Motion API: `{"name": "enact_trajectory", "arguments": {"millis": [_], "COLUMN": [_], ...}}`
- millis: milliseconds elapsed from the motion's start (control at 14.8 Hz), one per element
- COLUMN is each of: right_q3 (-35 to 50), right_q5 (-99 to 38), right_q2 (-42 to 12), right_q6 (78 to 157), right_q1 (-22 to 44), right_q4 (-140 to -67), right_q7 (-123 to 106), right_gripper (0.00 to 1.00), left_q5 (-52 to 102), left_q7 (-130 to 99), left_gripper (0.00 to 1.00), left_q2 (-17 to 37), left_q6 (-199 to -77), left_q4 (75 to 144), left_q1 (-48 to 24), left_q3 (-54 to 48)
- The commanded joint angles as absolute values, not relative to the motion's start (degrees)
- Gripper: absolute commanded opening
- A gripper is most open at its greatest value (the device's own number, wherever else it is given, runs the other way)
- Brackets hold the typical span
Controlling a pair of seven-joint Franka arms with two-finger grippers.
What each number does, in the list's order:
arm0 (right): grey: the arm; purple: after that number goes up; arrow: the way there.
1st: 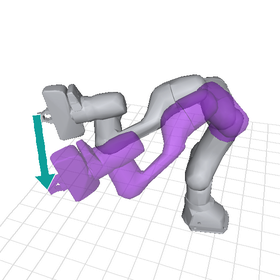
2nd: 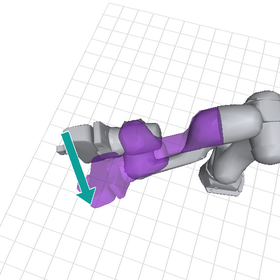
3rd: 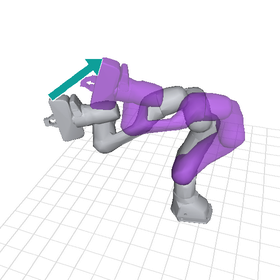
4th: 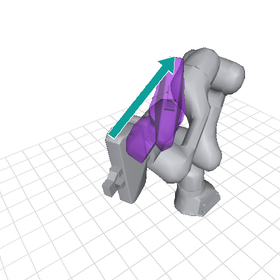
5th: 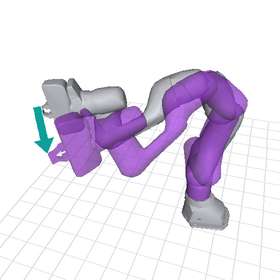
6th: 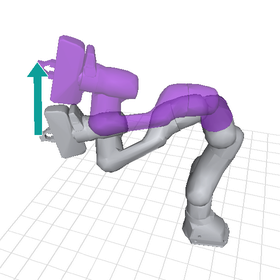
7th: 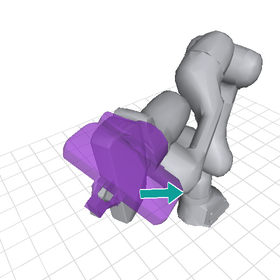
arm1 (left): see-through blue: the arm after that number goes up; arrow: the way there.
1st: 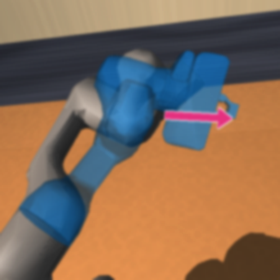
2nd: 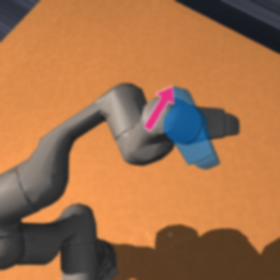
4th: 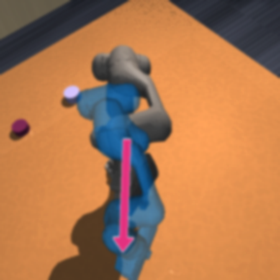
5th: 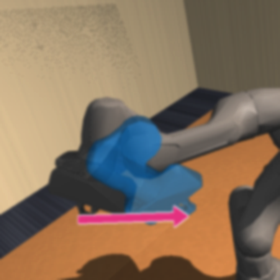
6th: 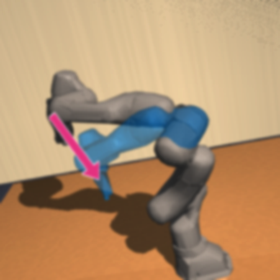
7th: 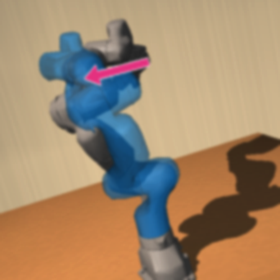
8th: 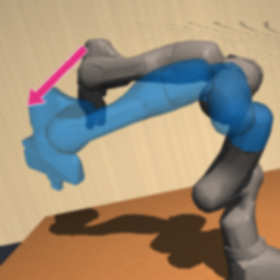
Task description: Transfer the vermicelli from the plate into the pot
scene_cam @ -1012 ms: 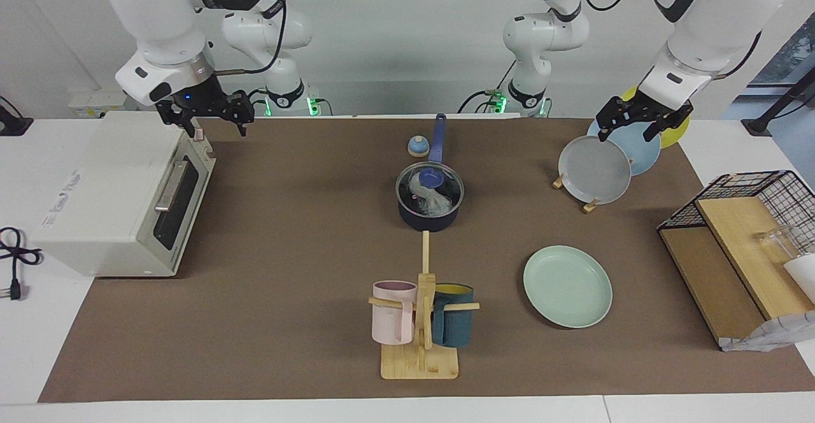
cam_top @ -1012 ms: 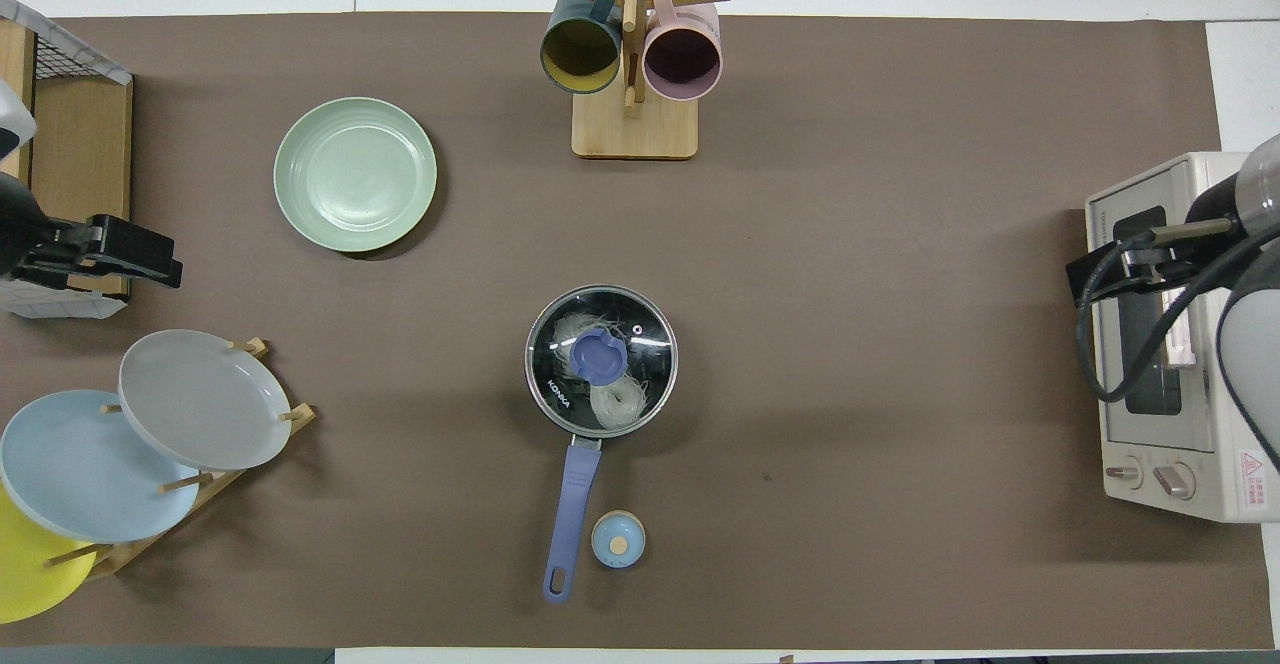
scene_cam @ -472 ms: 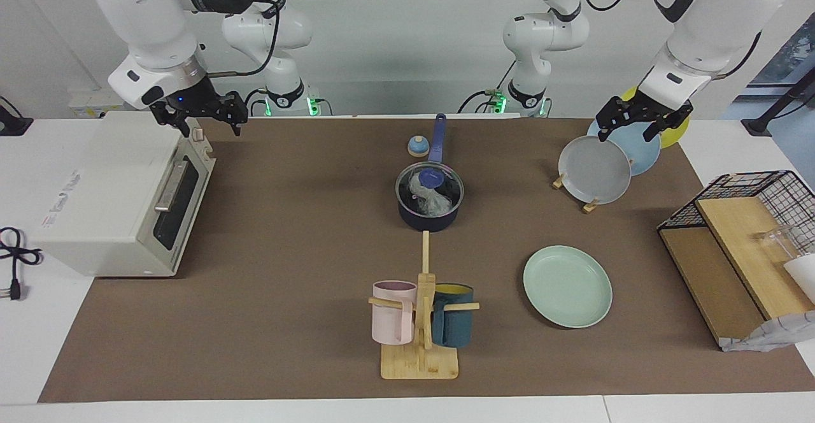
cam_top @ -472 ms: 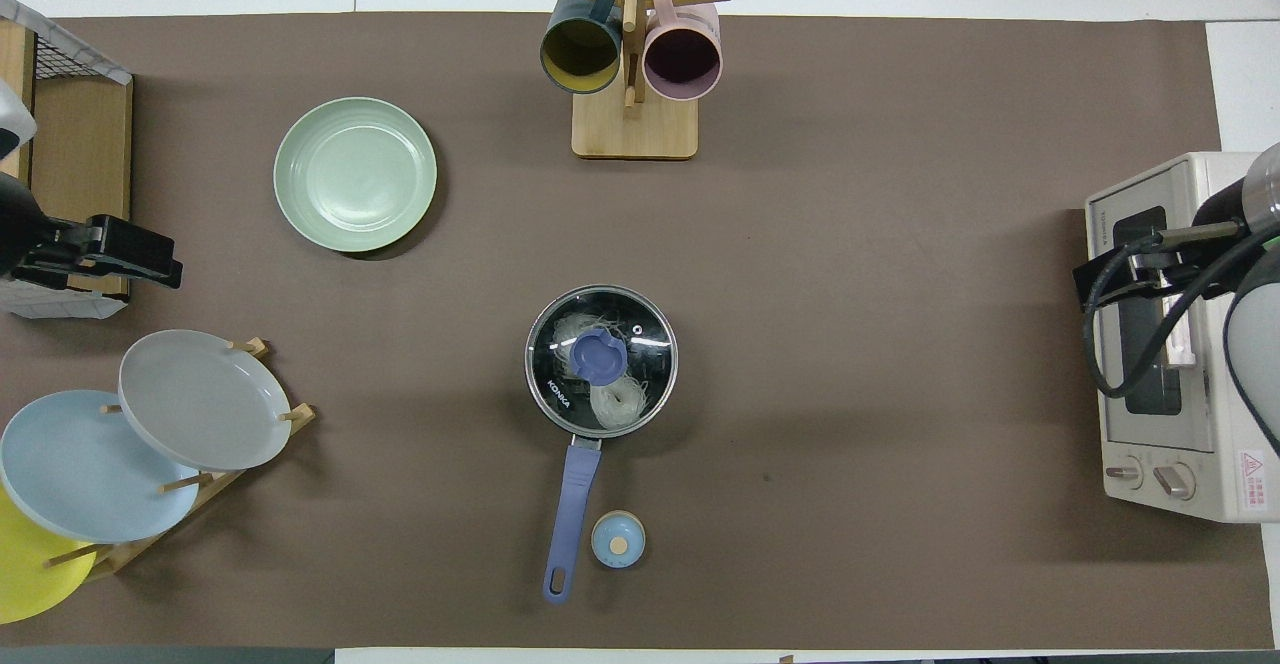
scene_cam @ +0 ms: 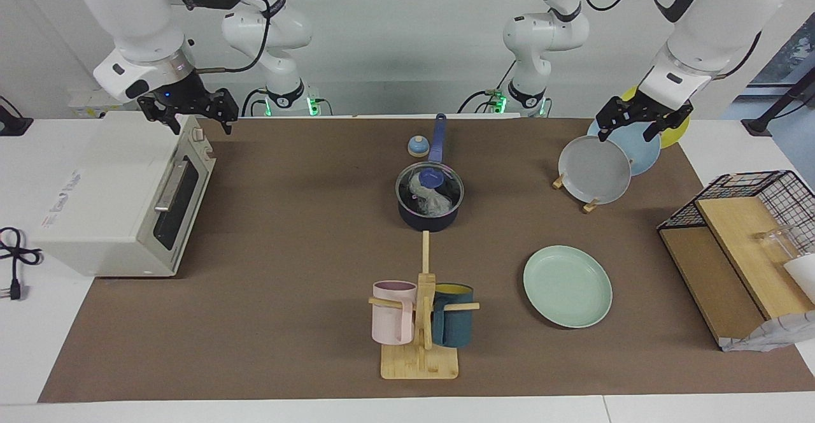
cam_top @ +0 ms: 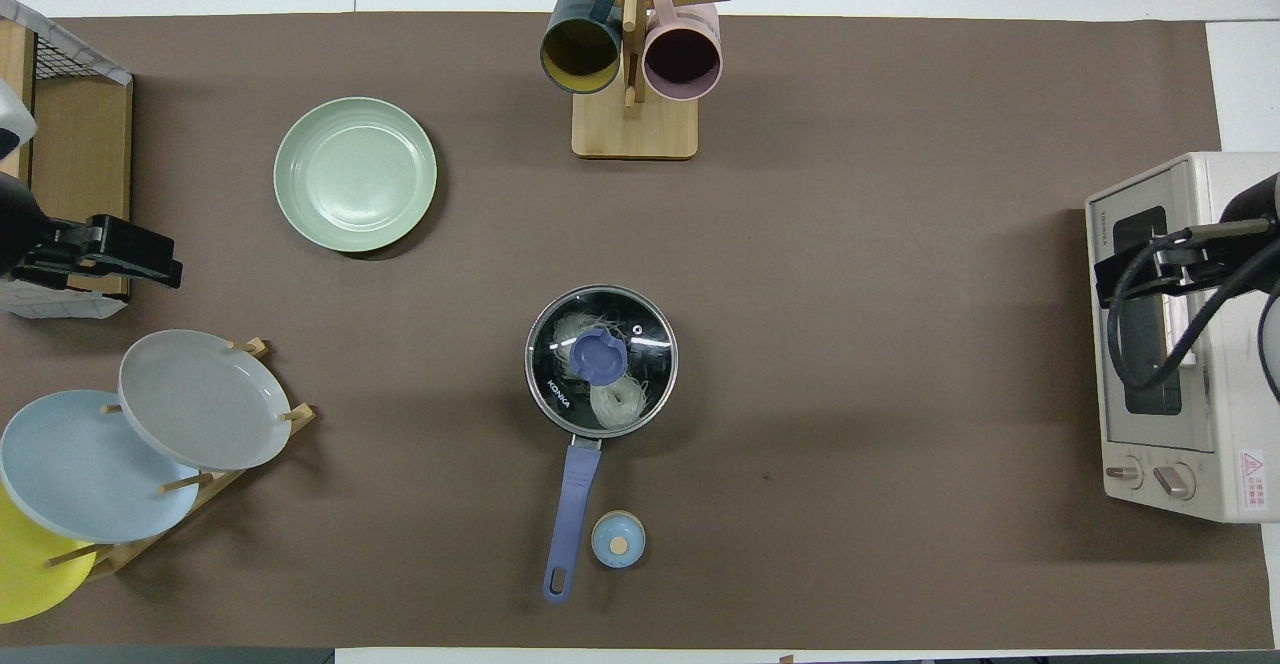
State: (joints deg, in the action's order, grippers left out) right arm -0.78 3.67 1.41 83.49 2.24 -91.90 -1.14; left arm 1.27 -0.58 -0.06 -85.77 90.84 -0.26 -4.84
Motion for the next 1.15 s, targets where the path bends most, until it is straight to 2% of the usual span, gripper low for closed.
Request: {"name": "enact_trajectory", "arguments": {"millis": [0,1080], "right_q3": [-0.88,-0.53], "right_q5": [1.06,1.14], "right_q2": [2.72,3.43], "right_q6": [83.94,85.69], "right_q1": [0.10,0.18], "right_q4": [-93.34,-93.34], "right_q7": [-1.76,-1.58], "right_gripper": [1.00,1.00], "left_q5": [1.93,1.93], "left_q7": [0.00,-0.09], "left_gripper": [1.00,1.00], "left_q2": [-1.41,-1.41], "left_q6": [-85.69,-85.69], "left_q4": [91.93,91.93], "left_q1": [0.00,0.00], "left_q3": [-4.66,-4.66]}}
